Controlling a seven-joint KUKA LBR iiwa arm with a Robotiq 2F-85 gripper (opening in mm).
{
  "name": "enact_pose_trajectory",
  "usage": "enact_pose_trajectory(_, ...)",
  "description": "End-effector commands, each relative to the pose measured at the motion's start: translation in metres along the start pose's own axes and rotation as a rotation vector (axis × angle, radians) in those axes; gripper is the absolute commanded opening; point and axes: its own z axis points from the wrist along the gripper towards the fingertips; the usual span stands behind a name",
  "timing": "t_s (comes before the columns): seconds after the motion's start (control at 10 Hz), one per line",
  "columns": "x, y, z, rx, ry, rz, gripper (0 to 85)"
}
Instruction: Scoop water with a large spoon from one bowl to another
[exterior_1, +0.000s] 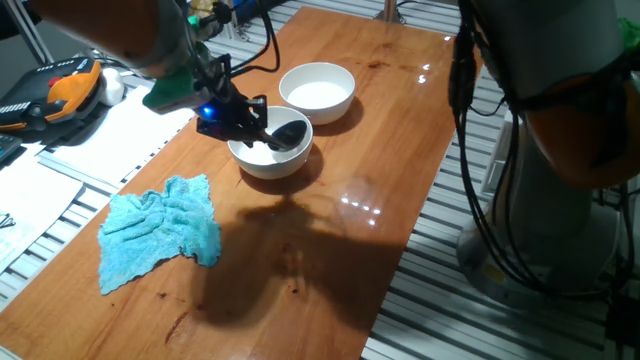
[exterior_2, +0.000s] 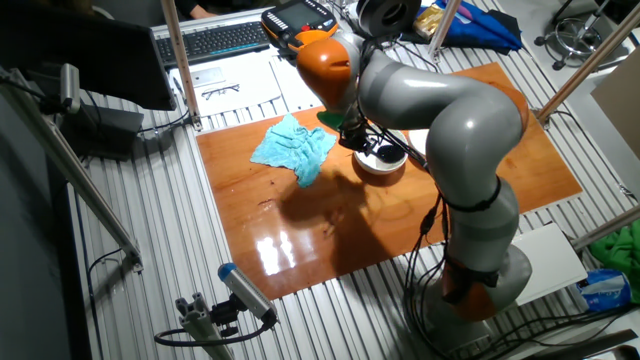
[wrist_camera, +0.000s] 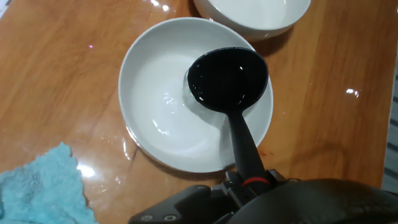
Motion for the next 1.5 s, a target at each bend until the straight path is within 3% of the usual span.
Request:
enact_pose_trajectory(0.0,0.0,0.0,0.0,0.005,0.02,-0.006,0.0)
enact_pose_trajectory(0.5,-0.003,0.0,0.0,0.009,0.074,-0.035,0.0)
enact_pose_trajectory(0.7,-0.003,-0.001,0.0,0.024,0.063,-0.039,0.0)
enact_pose_trajectory(0.9,-0.006,-0.001,-0.001,0.027,0.075,-0.037,0.0)
enact_pose_trajectory(1.2,-0.011,-0.005,-0.005,0.07,0.06,-0.067,0.0)
enact_pose_trajectory(1.4,-0.017,-0.008,-0.01,0.086,0.064,-0.082,0.0)
